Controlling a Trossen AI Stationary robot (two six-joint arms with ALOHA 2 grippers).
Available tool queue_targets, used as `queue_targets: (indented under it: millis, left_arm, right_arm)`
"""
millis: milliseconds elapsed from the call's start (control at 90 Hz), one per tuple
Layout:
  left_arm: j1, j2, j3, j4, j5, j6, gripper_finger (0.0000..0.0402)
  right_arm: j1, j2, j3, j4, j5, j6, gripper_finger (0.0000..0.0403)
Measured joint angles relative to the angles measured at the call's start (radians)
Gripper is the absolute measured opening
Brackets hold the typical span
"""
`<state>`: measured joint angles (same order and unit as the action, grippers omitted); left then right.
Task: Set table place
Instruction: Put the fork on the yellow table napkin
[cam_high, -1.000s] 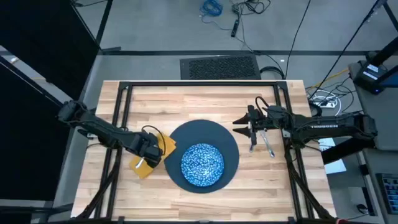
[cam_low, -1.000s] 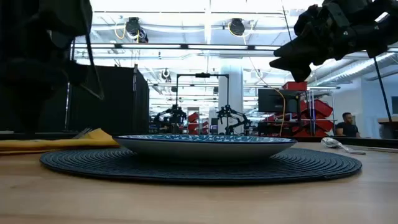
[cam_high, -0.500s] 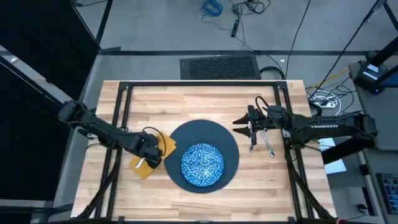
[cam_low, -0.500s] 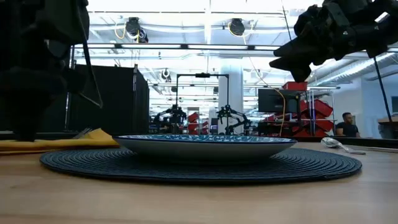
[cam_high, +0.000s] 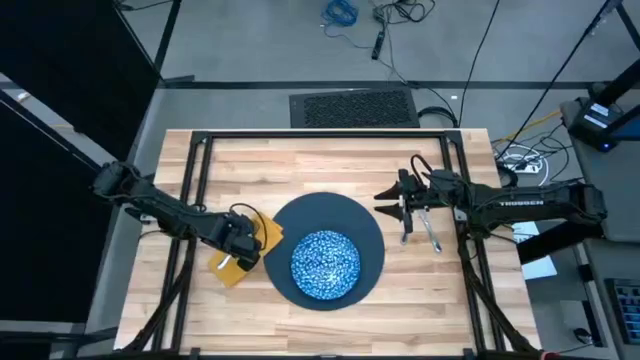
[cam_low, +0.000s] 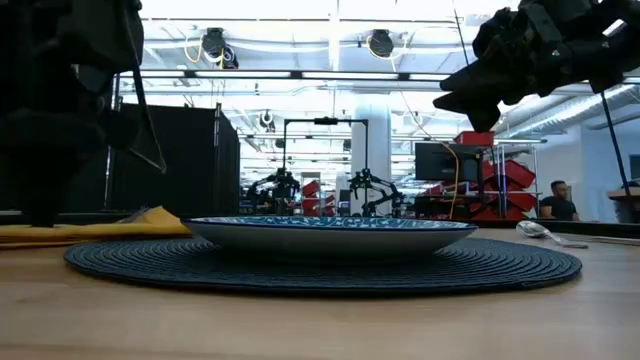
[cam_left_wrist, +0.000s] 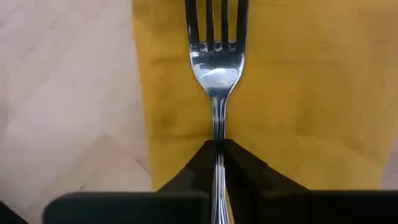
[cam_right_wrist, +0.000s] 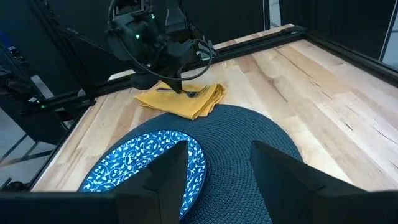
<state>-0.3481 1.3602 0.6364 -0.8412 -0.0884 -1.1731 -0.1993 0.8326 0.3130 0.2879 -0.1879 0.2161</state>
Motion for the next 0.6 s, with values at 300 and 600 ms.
queue_targets:
  millis: [300,600]
  left_arm:
    - [0.029,-0.008,0.128,-0.15,0.005,-0.04,0.0001]
    - [0.054,0.006,0.171,-0.096,0.088,-0.049,0.0]
  right_arm:
    - [0.0,0.0,0.0,0.0,0.0,0.008,0.0167]
    - [0.0,0.0,0.0,-0.004,-0.009,0.005,0.0167]
